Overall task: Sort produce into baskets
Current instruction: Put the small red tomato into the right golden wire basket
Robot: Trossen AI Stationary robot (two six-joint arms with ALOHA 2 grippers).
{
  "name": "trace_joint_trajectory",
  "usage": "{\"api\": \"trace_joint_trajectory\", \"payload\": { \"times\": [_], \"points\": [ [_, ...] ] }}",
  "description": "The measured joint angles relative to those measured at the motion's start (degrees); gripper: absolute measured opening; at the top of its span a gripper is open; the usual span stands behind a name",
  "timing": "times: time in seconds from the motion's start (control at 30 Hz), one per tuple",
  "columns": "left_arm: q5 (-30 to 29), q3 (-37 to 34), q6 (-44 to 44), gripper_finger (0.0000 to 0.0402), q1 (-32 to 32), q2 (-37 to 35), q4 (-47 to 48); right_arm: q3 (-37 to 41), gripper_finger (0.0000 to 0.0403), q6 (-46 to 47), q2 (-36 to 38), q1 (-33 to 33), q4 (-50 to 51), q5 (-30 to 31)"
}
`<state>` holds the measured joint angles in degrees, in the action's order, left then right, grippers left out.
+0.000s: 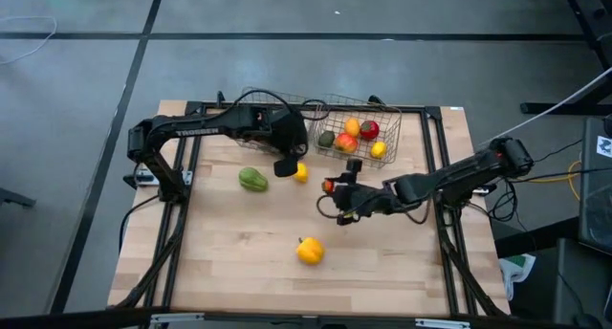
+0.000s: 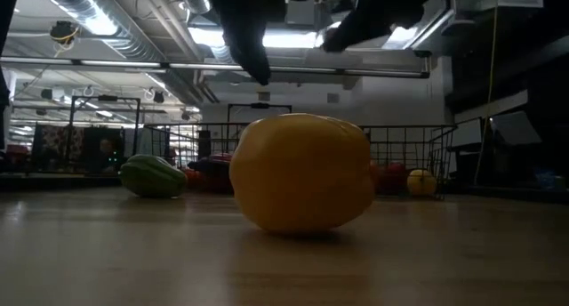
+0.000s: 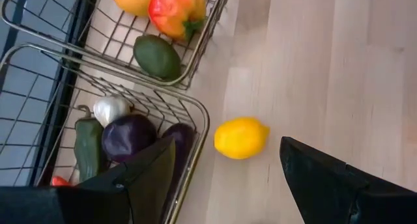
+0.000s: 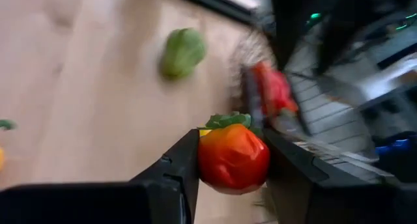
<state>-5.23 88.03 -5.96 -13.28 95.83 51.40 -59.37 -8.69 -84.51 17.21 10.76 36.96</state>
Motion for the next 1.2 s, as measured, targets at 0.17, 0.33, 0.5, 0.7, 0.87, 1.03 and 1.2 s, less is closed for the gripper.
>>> {"api": "trace_joint_trajectory", "payload": {
  "times": [0.17,0.33,0.5,0.7,0.87,1.03,1.2],
  "points": [
    [0.0,0.0,0.5,0.0274,0.2,0.2,0.6,0.0,0.0138,-6.3,4.1,-0.9,1.7,6.7],
    [0.0,0.0,2.0,0.0274,0.2,0.2,0.6,0.0,0.0138,-6.7,7.9,-6.1,7.7,7.5],
    [0.0,0.0,2.5,0.0274,0.2,0.2,0.2,0.0,0.0138,-6.5,9.6,-13.6,14.2,4.5],
    [0.0,0.0,2.6,0.0274,0.2,0.2,0.2,0.0,0.0138,-6.4,9.6,-22.7,20.8,-3.8],
    [0.0,0.0,2.6,0.0274,0.2,0.2,0.2,0.0,0.0138,-6.7,9.5,-29.9,24.7,-10.8],
    [0.0,0.0,3.1,0.0274,0.2,0.2,-0.2,0.0,0.0138,-6.9,9.5,-36.8,27.3,-17.3],
    [0.0,0.0,4.4,0.0274,0.2,0.2,-0.2,0.4,0.0138,-7.5,9.3,-43.6,27.9,-29.0]
  ]
}}
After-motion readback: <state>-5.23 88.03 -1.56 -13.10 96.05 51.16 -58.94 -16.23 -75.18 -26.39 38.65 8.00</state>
